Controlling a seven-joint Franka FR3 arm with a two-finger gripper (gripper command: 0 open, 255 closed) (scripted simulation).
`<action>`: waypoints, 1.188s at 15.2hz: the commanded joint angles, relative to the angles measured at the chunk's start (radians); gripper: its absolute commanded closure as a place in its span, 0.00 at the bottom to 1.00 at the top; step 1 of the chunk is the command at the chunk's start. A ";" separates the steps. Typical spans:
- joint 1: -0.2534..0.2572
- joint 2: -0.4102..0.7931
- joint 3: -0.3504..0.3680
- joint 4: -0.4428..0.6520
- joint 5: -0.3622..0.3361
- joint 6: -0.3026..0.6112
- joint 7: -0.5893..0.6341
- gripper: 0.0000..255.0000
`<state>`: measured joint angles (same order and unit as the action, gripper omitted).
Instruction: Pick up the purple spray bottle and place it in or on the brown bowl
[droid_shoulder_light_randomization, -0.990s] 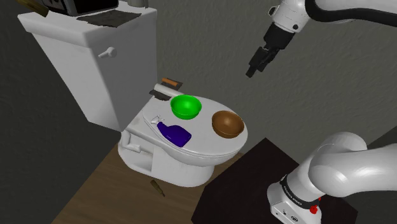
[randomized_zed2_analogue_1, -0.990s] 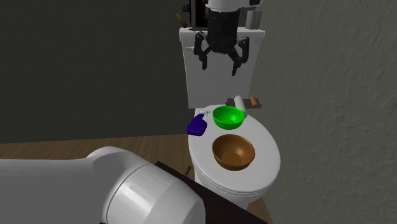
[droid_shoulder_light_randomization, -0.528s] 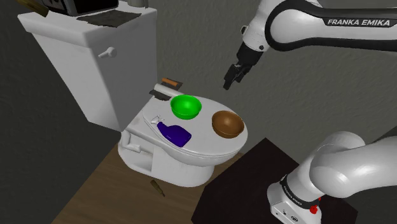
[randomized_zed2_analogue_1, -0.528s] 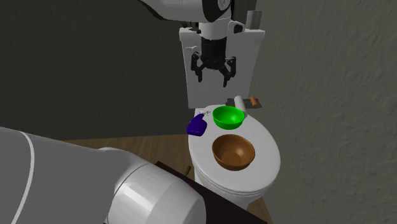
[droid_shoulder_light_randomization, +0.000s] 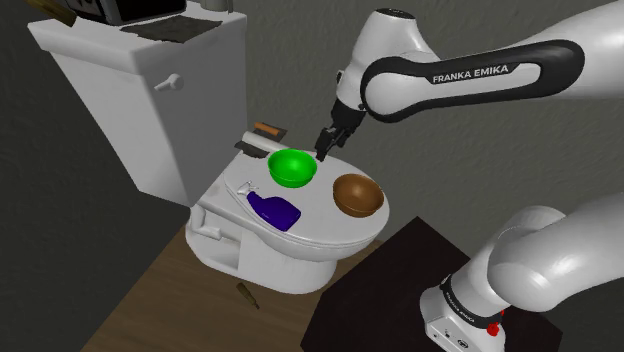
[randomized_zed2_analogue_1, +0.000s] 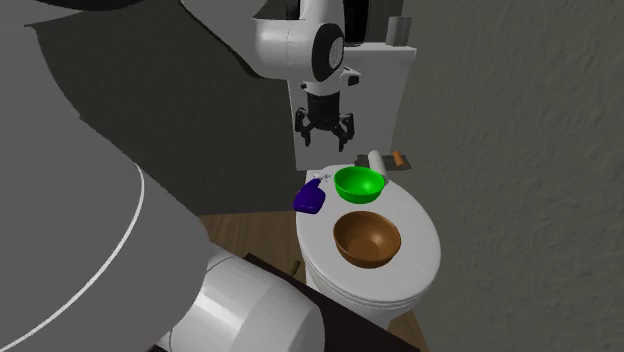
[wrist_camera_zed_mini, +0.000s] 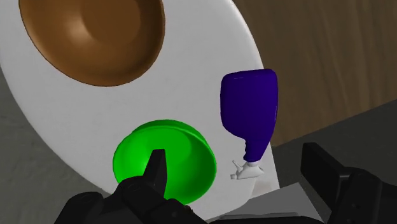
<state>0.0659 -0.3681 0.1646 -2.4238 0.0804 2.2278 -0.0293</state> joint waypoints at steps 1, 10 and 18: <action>0.001 0.063 0.018 0.005 -0.012 0.061 0.014 0.00; 0.011 0.399 0.093 0.119 -0.160 0.278 0.154 0.00; 0.088 0.712 0.067 0.312 -0.359 0.377 0.311 0.00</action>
<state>0.1421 0.3032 0.2383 -2.1416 -0.2553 2.5971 0.2653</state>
